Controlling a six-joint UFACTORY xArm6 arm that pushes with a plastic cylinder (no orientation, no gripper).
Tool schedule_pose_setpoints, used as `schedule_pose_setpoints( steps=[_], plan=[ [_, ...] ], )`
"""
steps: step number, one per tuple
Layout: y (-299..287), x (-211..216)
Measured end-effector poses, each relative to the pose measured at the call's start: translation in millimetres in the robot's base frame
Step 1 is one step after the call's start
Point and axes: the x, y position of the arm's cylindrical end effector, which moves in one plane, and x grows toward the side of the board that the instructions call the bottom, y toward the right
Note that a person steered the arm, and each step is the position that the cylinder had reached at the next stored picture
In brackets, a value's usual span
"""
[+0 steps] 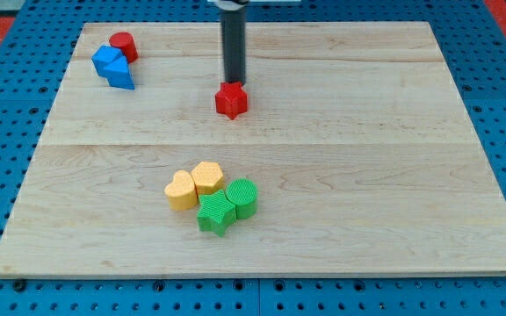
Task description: Move the red star to the top of the green circle
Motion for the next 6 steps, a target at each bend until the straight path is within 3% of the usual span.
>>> schedule_pose_setpoints(
  steps=[2, 3, 4, 5, 6],
  plan=[
    [9.9, 102.2],
    [-13.9, 96.3],
    [-105.3, 137.0],
    [-114.3, 224.4],
    [-79.4, 233.8]
  ],
)
